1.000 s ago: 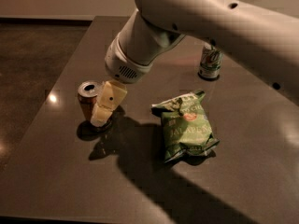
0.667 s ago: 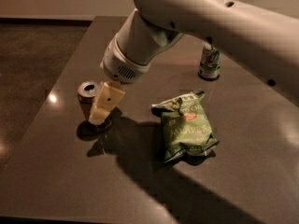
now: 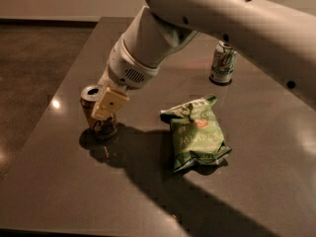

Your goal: Pick orange can

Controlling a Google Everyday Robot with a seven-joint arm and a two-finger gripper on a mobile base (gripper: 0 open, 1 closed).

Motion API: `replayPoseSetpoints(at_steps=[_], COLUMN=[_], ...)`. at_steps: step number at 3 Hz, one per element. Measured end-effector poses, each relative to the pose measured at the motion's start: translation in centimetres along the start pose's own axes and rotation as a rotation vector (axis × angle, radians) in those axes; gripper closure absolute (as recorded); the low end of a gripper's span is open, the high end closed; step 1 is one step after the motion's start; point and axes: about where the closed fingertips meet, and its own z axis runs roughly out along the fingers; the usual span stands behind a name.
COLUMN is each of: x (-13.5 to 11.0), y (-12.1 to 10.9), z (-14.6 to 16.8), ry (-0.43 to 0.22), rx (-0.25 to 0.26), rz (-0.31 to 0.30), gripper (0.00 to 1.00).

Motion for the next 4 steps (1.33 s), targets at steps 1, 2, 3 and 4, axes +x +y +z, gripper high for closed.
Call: replayPoseSetpoints(at_steps=[1,2,3,4], x=[-0.2,-0.6,-3.0,-3.1], y=[0.5,0.5,0.6,0.7], z=[-1.0,-3.7,-10.6,-10.8], ry=[-0.014,-0.028,-0.059,-0.06], rx=[-0.008,0.007,0.055,0.057], rz=[-0.002,-0.01,-0.066,-0.068], gripper=[0.92,1.0,1.0,1.0])
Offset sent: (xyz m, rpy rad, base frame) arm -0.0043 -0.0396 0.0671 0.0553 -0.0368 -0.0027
